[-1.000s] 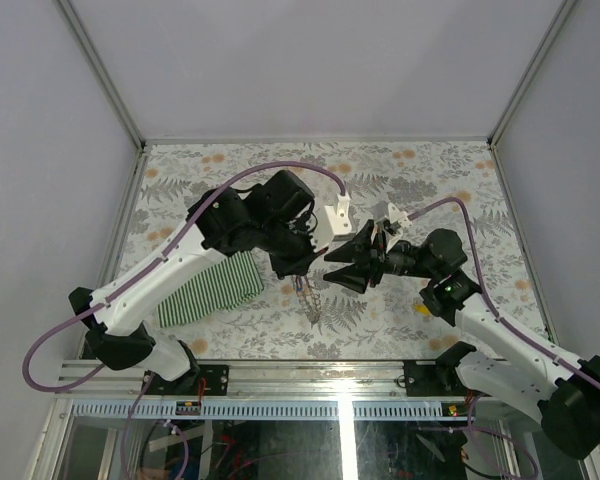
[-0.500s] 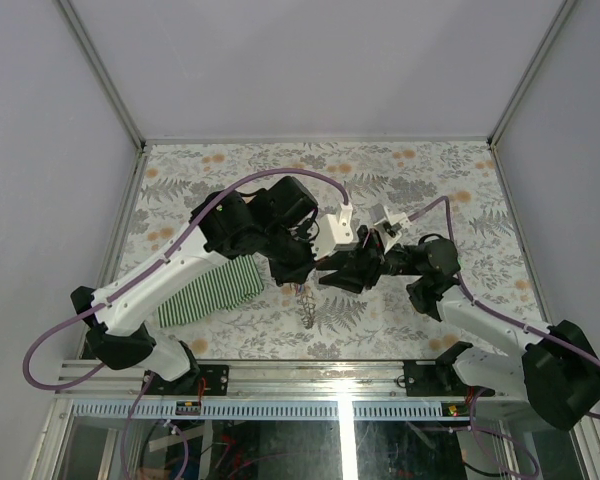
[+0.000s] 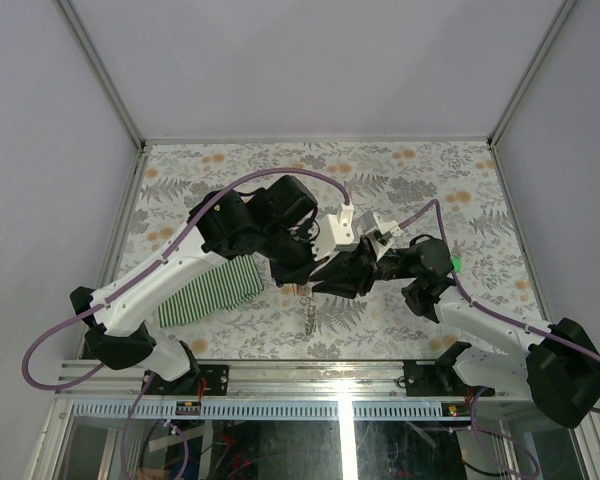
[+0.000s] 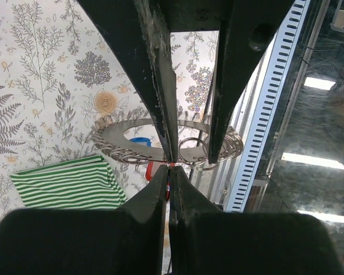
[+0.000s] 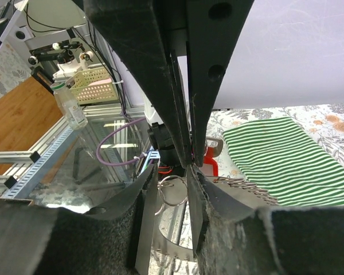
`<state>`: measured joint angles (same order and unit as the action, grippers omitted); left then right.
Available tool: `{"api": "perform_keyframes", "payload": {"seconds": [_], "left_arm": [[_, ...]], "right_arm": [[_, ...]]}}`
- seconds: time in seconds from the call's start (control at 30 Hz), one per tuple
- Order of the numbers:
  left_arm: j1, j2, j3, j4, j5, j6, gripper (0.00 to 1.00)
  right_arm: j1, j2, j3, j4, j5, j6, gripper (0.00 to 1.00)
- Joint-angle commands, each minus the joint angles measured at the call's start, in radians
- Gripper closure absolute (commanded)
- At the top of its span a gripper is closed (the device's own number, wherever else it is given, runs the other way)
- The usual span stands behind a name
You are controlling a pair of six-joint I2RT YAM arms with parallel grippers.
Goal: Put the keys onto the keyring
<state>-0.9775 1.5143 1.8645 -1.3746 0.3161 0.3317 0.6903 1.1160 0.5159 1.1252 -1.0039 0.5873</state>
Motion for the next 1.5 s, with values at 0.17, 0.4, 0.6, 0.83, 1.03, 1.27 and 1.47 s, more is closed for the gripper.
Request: {"api": "perform_keyframes", "payload": {"seconds": [0.17, 0.4, 0.6, 0.83, 1.03, 1.27, 1.47], "left_arm": [[-0.023, 0.001, 0.028, -0.009, 0.046, 0.014, 1.0], [-0.024, -0.001, 0.01, -0.007, 0.033, 0.012, 1.0], [-0.024, 0.001, 0.007, -0.006, 0.025, 0.014, 1.0], [-0.024, 0.003, 0.009, -0.006, 0.022, 0.014, 1.0], [-0.023, 0.006, 0.007, -0.006, 0.023, 0.014, 1.0], [-0.023, 0.007, 0.009, -0.006, 0.025, 0.017, 1.0], [-0.025, -0.009, 0.015, 0.004, 0.032, 0.023, 1.0]], "right_arm": [[0.009, -0.026, 0.04, -0.025, 0.071, -0.078, 0.64], [0.009, -0.094, 0.017, -0.06, 0.144, -0.124, 0.63], [0.009, -0.1, 0.039, -0.144, 0.124, -0.166, 0.66], [0.025, -0.04, 0.065, -0.163, 0.013, -0.152, 0.68], [0.046, -0.026, 0.078, -0.162, 0.028, -0.162, 0.72], [0.052, -0.011, 0.092, -0.168, 0.03, -0.167, 0.81], [0.054, -0.011, 0.093, -0.182, 0.029, -0.171, 1.0]]}}
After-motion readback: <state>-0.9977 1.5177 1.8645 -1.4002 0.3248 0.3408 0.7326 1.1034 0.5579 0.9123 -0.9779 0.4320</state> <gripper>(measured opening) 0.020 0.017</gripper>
